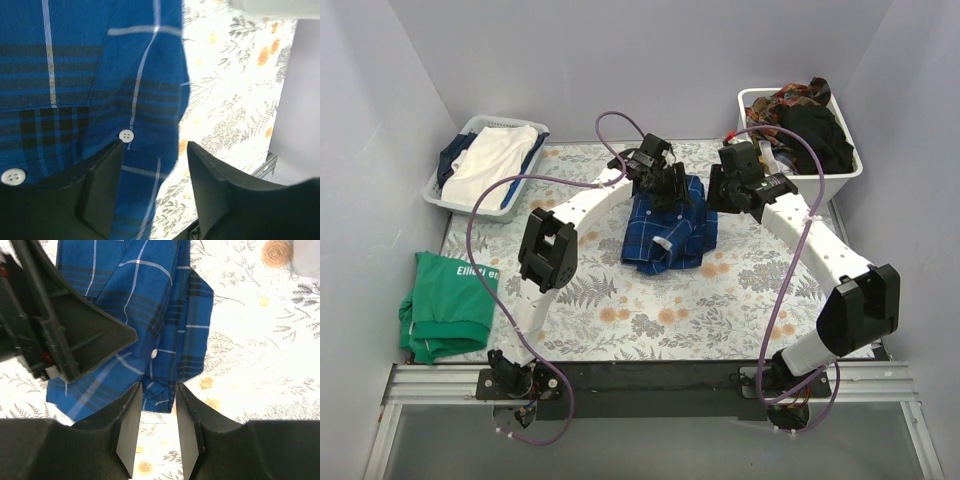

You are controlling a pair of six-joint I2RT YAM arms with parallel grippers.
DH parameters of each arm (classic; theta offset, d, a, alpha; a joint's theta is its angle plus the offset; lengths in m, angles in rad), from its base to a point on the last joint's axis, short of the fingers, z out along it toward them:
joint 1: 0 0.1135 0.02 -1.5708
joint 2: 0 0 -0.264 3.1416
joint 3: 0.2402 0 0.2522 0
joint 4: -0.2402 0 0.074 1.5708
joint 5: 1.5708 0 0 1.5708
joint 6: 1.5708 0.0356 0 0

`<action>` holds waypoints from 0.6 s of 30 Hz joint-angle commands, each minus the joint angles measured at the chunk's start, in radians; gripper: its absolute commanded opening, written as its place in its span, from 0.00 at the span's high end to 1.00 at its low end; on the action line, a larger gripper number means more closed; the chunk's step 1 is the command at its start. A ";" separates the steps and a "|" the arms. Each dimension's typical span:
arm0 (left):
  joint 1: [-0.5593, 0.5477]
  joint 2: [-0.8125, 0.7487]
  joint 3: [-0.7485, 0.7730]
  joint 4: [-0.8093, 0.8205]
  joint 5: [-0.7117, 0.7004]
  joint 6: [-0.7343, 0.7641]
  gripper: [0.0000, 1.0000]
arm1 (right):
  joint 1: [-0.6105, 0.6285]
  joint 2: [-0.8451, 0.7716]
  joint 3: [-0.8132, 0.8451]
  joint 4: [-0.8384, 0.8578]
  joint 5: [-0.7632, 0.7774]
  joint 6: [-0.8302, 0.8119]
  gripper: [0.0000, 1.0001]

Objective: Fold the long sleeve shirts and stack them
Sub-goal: Fold the shirt

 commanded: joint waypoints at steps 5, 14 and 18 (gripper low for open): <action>-0.028 -0.069 0.056 0.073 -0.022 0.024 0.38 | -0.017 -0.052 -0.018 -0.011 0.026 0.013 0.58; 0.084 -0.125 0.058 -0.053 -0.251 0.008 0.33 | 0.015 0.053 0.024 0.026 -0.261 -0.126 0.53; 0.185 -0.193 -0.046 -0.038 -0.260 -0.022 0.32 | 0.081 0.130 0.039 0.032 -0.333 -0.148 0.53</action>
